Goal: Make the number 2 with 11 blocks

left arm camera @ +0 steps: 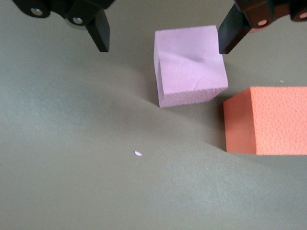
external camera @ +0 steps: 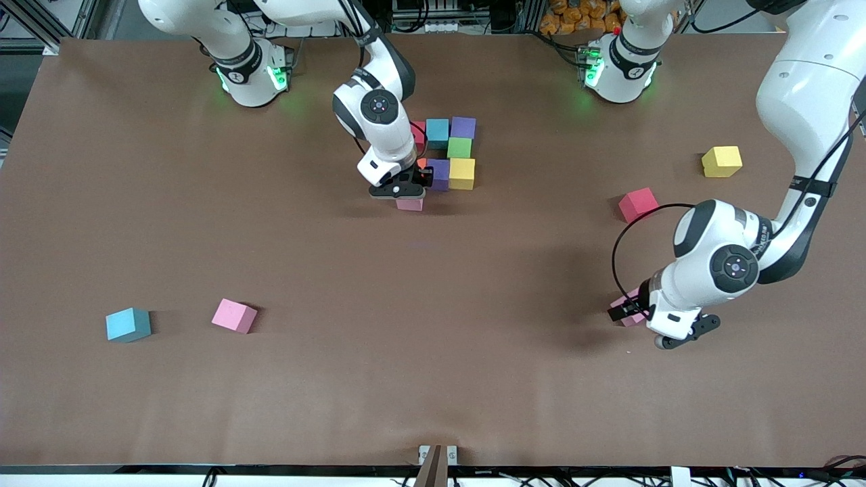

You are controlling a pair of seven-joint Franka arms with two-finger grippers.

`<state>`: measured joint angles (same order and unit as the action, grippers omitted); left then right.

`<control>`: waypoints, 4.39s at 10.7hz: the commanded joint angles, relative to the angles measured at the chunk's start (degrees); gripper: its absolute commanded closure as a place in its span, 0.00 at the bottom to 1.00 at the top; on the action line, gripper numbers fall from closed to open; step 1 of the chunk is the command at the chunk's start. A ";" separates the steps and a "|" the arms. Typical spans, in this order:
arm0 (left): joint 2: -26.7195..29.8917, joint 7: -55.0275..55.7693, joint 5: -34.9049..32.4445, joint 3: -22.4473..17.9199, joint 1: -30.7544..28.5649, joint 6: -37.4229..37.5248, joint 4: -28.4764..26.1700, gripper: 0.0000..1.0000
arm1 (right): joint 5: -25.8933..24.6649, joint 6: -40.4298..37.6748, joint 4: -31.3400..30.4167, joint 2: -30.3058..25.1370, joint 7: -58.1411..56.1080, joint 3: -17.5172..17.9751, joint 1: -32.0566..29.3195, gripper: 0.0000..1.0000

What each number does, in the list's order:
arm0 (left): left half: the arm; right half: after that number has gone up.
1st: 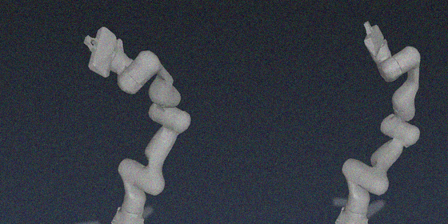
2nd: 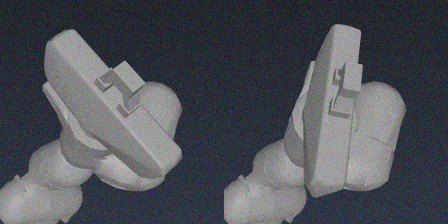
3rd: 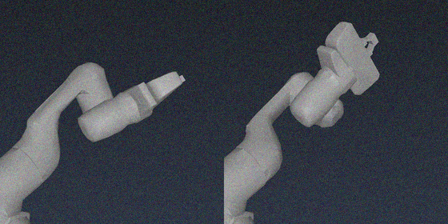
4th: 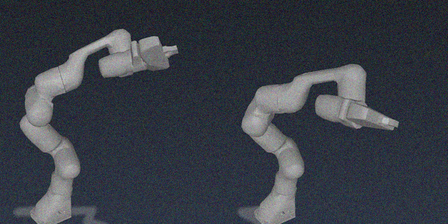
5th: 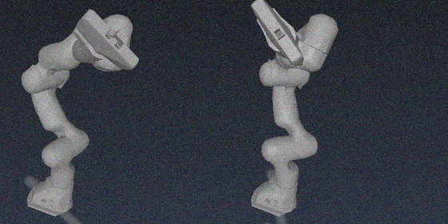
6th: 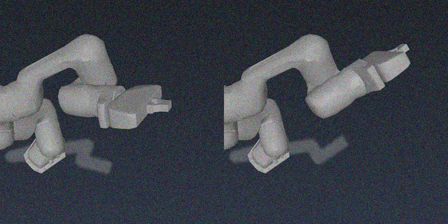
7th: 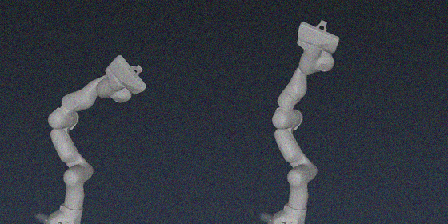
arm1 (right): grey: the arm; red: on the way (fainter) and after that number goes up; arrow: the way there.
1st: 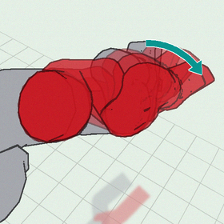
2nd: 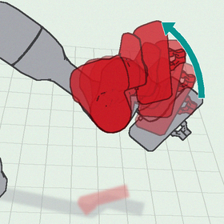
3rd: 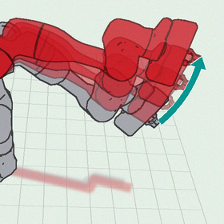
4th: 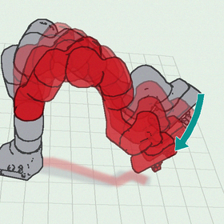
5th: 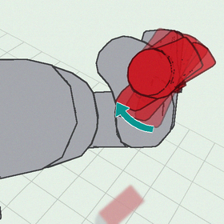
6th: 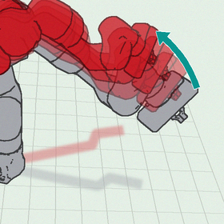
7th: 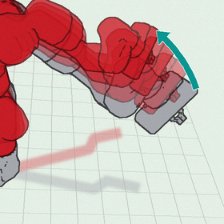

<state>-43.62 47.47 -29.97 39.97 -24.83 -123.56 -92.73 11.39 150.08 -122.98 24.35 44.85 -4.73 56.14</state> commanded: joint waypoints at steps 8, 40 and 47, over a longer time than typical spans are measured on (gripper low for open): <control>-2.87 -6.24 1.14 -2.09 0.49 0.34 1.06 0.00 | -0.23 -0.32 -0.34 -1.41 5.41 -0.80 0.20 0.00; -0.24 -2.51 4.83 5.28 10.92 7.55 2.65 1.00 | 2.40 -17.28 30.08 16.61 -116.13 -0.63 -49.99 0.00; -1.64 21.08 5.19 6.88 28.14 6.85 5.54 1.00 | 2.49 -16.67 30.43 16.87 -120.52 -0.10 -49.20 0.68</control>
<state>-44.92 66.56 -26.25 47.83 -0.67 -117.11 -89.02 12.63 133.59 -93.86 40.72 -73.25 -5.64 7.47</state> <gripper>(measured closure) 0.454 0.291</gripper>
